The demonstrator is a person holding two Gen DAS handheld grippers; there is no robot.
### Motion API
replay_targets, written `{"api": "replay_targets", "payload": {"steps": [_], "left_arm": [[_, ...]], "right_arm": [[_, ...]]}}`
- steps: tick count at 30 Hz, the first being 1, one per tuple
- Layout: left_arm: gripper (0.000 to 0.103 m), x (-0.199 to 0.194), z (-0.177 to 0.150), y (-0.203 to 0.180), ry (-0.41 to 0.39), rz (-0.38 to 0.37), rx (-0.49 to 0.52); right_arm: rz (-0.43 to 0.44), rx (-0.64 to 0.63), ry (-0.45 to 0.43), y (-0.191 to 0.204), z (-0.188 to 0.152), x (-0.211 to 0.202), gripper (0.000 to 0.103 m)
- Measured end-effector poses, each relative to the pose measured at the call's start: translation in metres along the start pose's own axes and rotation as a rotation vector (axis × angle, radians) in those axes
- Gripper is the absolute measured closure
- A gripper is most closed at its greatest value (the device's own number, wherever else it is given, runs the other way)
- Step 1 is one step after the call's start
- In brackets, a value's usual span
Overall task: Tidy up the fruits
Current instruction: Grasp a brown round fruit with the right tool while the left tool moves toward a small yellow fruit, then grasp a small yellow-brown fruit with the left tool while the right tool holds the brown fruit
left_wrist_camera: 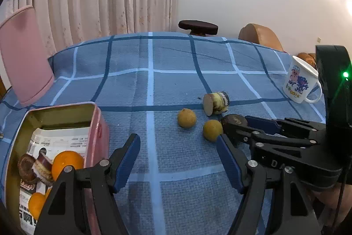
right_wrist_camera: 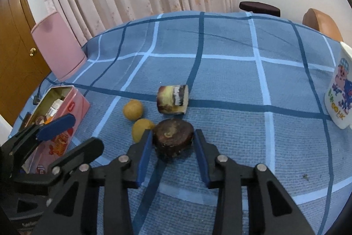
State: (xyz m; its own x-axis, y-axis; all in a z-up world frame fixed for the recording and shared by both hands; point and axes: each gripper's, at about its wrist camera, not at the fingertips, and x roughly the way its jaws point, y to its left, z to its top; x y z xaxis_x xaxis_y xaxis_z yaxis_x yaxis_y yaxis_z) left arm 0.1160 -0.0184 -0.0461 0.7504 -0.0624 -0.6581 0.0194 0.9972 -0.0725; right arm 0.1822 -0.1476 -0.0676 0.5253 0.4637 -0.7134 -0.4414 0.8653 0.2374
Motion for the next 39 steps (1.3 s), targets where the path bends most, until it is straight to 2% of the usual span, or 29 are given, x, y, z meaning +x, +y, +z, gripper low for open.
{"api": "replay_targets", "payload": {"steps": [8,13,15,16,17,21,22,26,34,39], "left_arm": [[0.030,0.017,0.004,-0.012,0.044,-0.028,0.009],[0.031,0.033,0.008,-0.027,0.087,-0.071,0.025],[0.045,0.041,0.010,-0.032,0.109,-0.083,0.030],[0.057,0.044,0.011,-0.033,0.120,-0.092,0.032],[0.062,0.048,0.012,-0.035,0.132,-0.103,0.034],[0.066,0.057,0.016,-0.039,0.150,-0.115,0.031],[0.074,0.058,0.016,-0.039,0.153,-0.119,0.033],[0.074,0.052,0.015,-0.036,0.134,-0.127,0.032],[0.074,0.031,0.014,-0.036,0.035,-0.079,0.044],[0.074,0.026,0.015,-0.034,0.001,-0.069,0.045]], "right_arm": [[-0.116,0.041,-0.135,-0.014,-0.002,-0.029,0.062],[-0.134,0.057,-0.156,-0.020,-0.002,-0.035,0.062],[-0.133,0.063,-0.161,-0.021,-0.002,-0.036,0.062],[-0.131,0.064,-0.162,-0.022,-0.003,-0.037,0.062],[-0.130,0.065,-0.163,-0.022,-0.003,-0.037,0.062],[-0.125,0.060,-0.167,-0.021,-0.003,-0.038,0.062],[-0.123,0.059,-0.168,-0.021,-0.003,-0.038,0.062],[-0.124,0.031,-0.189,-0.016,-0.005,-0.043,0.062],[-0.128,-0.006,-0.238,-0.007,-0.007,-0.050,0.062],[-0.129,-0.011,-0.262,-0.007,-0.008,-0.056,0.062]]}}
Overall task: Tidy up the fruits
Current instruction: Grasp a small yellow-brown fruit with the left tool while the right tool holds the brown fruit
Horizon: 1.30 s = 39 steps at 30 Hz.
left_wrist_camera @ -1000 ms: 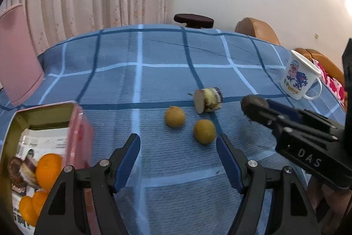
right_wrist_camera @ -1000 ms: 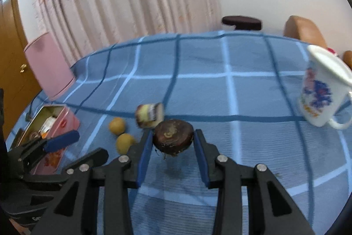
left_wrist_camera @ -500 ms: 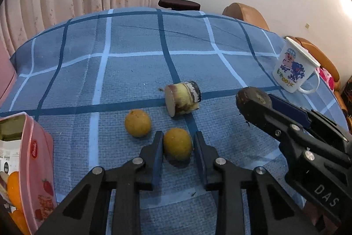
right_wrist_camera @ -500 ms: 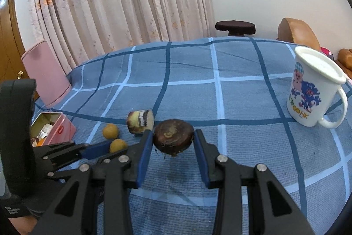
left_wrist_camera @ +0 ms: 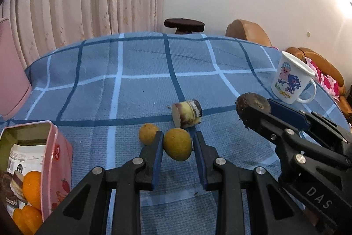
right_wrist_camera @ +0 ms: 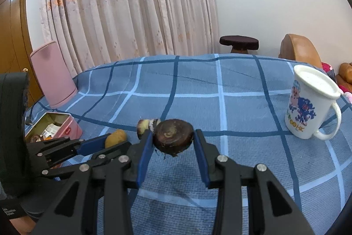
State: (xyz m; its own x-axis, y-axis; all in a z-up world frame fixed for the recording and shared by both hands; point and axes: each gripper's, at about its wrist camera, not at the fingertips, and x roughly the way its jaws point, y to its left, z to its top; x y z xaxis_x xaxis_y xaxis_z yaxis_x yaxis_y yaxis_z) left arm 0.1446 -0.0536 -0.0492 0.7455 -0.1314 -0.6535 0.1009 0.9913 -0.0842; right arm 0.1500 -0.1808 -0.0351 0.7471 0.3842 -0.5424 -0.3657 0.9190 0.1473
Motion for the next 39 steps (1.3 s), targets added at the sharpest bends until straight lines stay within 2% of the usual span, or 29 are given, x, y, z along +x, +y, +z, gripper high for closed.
{"api": "replay_targets", "payload": {"steps": [13,28,39], "left_arm": [[0.074,-0.019,-0.002,0.005,-0.105,-0.006,-0.024],[0.074,-0.029,-0.005,0.006,-0.162,0.000,-0.032],[0.074,-0.049,-0.013,-0.001,-0.238,0.053,0.011]], "right_arm": [[-0.008,-0.035,-0.065,0.008,-0.001,-0.013,0.062],[-0.015,-0.074,-0.111,0.015,-0.003,-0.020,0.062],[-0.009,-0.110,-0.154,0.021,-0.004,-0.027,0.062]]}}
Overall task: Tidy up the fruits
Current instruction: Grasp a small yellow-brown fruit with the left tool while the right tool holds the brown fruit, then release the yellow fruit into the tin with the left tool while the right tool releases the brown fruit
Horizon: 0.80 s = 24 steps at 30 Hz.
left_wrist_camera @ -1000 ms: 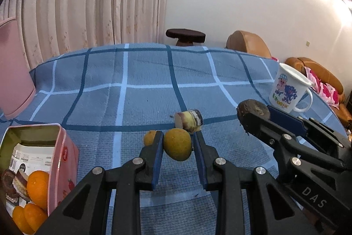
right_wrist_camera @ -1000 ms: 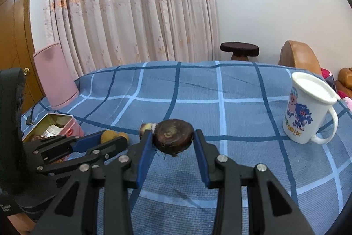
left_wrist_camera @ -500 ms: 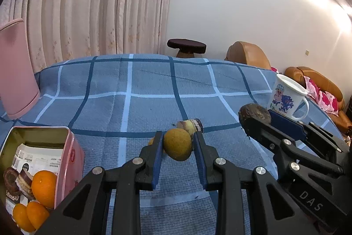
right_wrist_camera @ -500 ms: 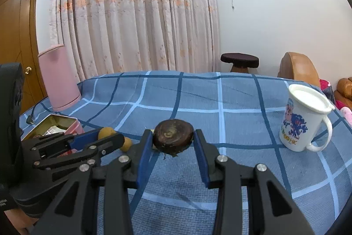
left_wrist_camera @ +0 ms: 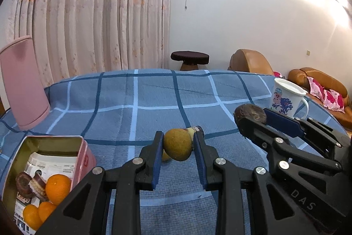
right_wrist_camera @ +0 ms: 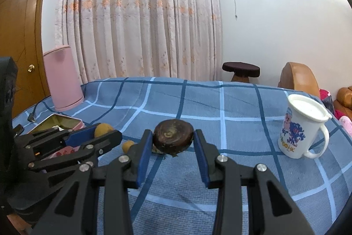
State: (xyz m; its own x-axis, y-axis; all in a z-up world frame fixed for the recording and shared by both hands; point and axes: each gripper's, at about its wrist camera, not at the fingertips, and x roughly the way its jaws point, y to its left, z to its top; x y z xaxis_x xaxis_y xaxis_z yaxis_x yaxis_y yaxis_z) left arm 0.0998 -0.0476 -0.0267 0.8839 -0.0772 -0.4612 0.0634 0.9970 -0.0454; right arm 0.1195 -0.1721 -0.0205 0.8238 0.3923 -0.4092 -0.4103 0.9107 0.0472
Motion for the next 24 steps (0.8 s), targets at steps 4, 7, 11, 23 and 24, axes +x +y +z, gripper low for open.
{"api": "replay_targets", "payload": {"steps": [4,7,11,23,24], "left_arm": [[0.074,-0.004,-0.002,0.003,-0.010,0.009,-0.001],[0.074,-0.008,-0.003,0.005,-0.012,0.013,-0.006],[0.074,-0.014,-0.006,0.009,-0.017,0.010,-0.013],[0.074,-0.042,-0.013,0.045,-0.017,0.068,-0.050],[0.074,-0.048,-0.013,0.053,-0.016,0.081,-0.058]], "right_arm": [[0.000,-0.009,-0.015,0.004,0.000,-0.003,0.062],[0.008,-0.016,-0.025,0.009,-0.001,-0.006,0.062],[0.019,-0.014,-0.029,0.012,-0.002,-0.009,0.062],[0.119,0.020,0.006,0.036,0.007,-0.003,0.062],[0.140,0.020,0.004,0.042,0.011,-0.003,0.062]]}}
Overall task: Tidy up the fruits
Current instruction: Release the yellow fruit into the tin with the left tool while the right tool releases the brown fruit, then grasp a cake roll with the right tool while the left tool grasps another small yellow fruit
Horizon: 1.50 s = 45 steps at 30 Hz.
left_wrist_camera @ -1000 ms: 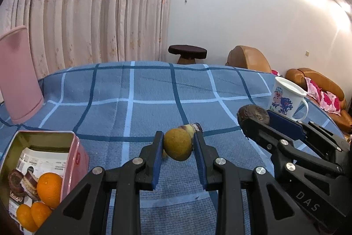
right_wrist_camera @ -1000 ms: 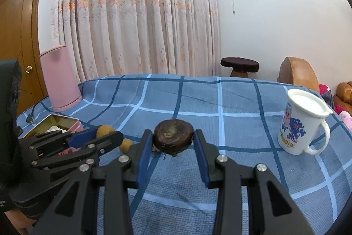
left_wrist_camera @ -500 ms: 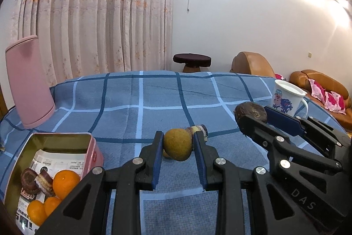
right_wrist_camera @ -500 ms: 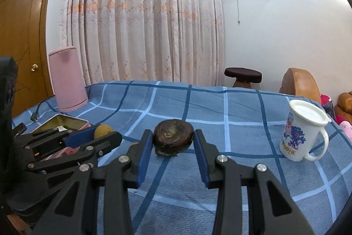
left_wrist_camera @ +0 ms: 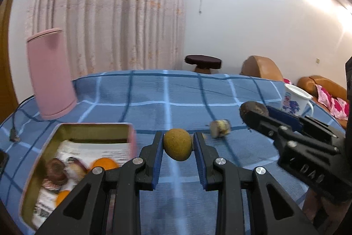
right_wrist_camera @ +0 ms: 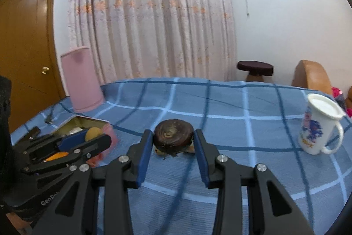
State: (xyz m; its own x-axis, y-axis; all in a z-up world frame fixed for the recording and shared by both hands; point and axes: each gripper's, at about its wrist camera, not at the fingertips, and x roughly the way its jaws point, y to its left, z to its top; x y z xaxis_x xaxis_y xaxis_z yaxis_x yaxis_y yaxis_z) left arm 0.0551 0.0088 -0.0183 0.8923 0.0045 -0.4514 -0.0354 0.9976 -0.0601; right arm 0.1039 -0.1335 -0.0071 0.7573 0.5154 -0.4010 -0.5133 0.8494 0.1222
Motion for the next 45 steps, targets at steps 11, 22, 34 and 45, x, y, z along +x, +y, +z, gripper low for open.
{"api": "replay_targets", "payload": {"steps": [11,22,34,45], "left_arm": [[0.074,-0.031,-0.003,0.093,0.033,0.150,-0.122],[0.074,-0.013,-0.028,0.128,0.136,0.143,-0.173],[0.034,-0.019,-0.021,0.128,0.131,0.159,-0.211],[0.029,-0.010,-0.004,0.064,0.104,0.095,-0.086]], "right_arm": [[0.241,-0.115,0.074,0.107,0.014,0.034,0.062],[0.286,-0.165,0.196,0.137,-0.008,0.071,0.062],[0.307,-0.135,0.173,0.119,-0.003,0.057,0.032],[0.090,-0.070,0.119,0.040,0.010,0.042,0.027]]}}
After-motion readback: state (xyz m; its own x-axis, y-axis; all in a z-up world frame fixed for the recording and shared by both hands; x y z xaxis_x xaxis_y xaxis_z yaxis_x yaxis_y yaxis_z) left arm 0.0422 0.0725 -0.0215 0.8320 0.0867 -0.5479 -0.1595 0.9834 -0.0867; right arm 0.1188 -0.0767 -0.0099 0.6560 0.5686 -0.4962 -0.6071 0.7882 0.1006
